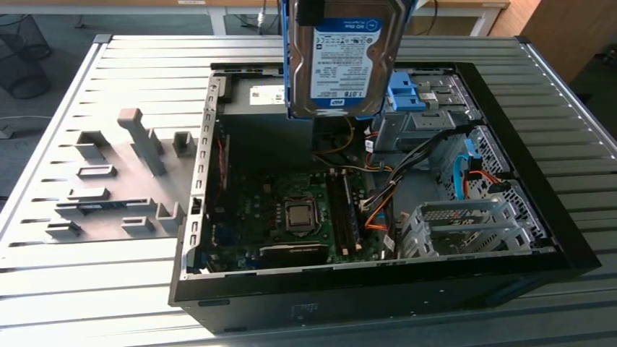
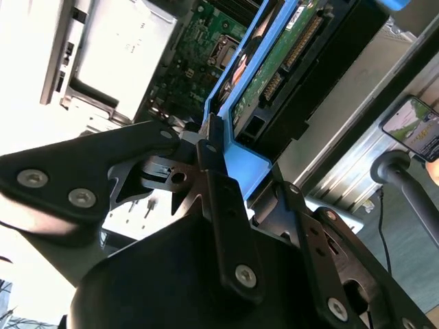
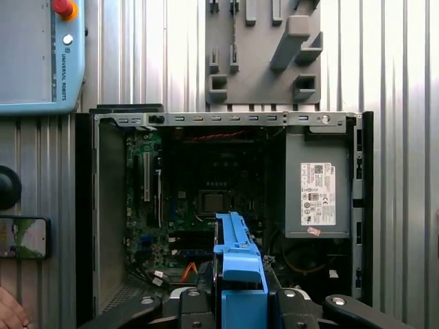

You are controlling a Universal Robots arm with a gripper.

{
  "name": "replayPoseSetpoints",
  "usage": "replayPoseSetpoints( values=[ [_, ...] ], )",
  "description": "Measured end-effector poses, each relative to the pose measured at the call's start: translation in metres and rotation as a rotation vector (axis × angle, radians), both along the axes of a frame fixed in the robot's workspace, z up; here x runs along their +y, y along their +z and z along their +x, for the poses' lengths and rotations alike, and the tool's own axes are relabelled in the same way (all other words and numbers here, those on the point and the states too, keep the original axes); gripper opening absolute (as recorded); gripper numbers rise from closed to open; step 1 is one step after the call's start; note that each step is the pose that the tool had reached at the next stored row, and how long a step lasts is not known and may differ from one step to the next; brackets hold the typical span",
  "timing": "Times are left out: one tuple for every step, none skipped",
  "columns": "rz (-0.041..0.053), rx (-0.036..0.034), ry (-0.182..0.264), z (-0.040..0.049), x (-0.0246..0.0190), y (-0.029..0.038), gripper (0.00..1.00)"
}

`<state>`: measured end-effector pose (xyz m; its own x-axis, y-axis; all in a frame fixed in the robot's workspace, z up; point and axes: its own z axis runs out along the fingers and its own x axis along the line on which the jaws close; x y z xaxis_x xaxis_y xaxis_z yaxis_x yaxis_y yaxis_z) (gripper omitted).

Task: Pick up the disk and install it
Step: 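Insert the disk into the insertion slot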

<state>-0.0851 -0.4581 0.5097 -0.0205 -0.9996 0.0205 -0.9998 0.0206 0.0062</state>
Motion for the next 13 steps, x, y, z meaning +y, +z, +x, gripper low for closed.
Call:
replayPoseSetpoints(
  values=[
    [0.0001,-0.0001,0.000,0.0000,-0.0026,-0.0002,0.36],
    [0.0001,-0.0001,0.000,0.0000,-0.0045,-0.0003,0.36],
    [0.0001,0.0000,0.000,0.0000,-0.0062,-0.0004,0.36],
    [0.0000,0.0000,0.000,0.0000,-0.0079,-0.0006,0.36],
    [0.0001,-0.0001,0.000,0.0000,-0.0097,-0.0007,0.36],
    [-0.0001,0.0000,0.000,0.0000,-0.0114,-0.0007,0.36],
    [-0.0002,0.0000,0.000,0.0000,-0.0132,-0.0008,0.36],
    [-0.0002,0.0000,0.000,0.0000,-0.0149,-0.0009,0.36],
    [-0.0003,0.0000,0.000,0.0000,-0.0163,-0.0009,0.36],
    [-0.0004,0.0000,0.000,0.0000,-0.0176,-0.0010,0.36],
    [-0.0006,0.0000,0.000,0.0000,-0.0188,-0.0010,0.36],
    [-0.0006,0.0000,0.000,0.0000,-0.0201,-0.0010,0.36],
    [-0.0006,-0.0001,0.000,0.0000,-0.0215,-0.0011,0.36]
  ],
)
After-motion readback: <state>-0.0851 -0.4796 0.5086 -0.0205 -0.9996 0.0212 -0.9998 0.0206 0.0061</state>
